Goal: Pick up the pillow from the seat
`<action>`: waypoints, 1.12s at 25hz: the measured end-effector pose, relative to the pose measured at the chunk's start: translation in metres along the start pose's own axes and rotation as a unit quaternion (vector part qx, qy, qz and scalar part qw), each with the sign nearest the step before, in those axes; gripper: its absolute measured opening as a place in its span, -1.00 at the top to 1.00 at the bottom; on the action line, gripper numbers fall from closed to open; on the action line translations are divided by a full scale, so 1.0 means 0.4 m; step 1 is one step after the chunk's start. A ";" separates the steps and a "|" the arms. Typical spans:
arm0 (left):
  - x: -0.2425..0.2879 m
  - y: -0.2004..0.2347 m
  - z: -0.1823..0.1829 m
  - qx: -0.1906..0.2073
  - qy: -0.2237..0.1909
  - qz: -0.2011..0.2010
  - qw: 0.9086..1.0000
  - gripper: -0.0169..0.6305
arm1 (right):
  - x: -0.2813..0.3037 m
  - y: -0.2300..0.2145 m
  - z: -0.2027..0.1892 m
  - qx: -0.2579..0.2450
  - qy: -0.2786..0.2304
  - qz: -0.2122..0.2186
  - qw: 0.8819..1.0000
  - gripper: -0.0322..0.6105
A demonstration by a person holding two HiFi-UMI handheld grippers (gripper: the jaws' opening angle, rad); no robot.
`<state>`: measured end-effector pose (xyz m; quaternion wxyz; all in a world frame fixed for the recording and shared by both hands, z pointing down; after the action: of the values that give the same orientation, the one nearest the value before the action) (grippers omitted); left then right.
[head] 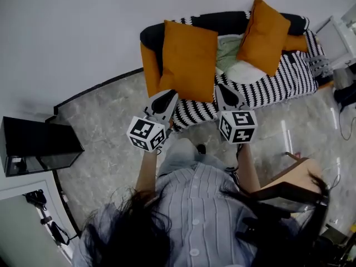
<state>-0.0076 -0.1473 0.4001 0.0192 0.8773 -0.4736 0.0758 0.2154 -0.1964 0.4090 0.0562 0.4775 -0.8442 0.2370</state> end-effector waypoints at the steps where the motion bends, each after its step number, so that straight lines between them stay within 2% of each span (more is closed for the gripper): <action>1: 0.003 0.007 -0.002 -0.003 0.003 0.009 1.000 0.85 | 0.009 -0.007 0.003 0.001 0.000 0.003 1.000 0.84; 7: 0.020 0.052 -0.027 -0.012 0.027 0.039 0.999 0.68 | 0.055 -0.057 0.004 0.015 0.011 0.003 1.000 0.84; 16: 0.114 0.193 -0.087 -0.012 0.061 0.053 0.997 0.66 | 0.221 -0.111 0.039 0.024 0.024 0.006 0.999 0.84; 19: 0.151 0.266 -0.100 -0.007 0.072 0.050 0.996 0.66 | 0.310 -0.117 0.058 0.023 0.034 0.013 0.999 0.84; 25: 0.245 0.409 -0.173 -0.045 0.098 0.042 0.993 0.66 | 0.515 -0.145 0.081 0.020 0.067 0.023 0.997 0.84; 28: 0.293 0.465 -0.217 -0.049 0.109 0.036 0.992 0.66 | 0.607 -0.156 0.081 0.008 0.092 0.038 0.995 0.84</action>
<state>-0.1094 -0.3378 0.4963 0.1112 0.8442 -0.5032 0.1478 0.1410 -0.4274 0.4803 0.1204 0.4217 -0.8510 0.2888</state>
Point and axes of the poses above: the fingertips, and each gripper's own axes: x forward along the fingers, y to its left, z out of its top, the point moved 8 cm from there along -x, backward along the fingers, and after that the axes turned 12 degrees about x, right-handed, at the moved point
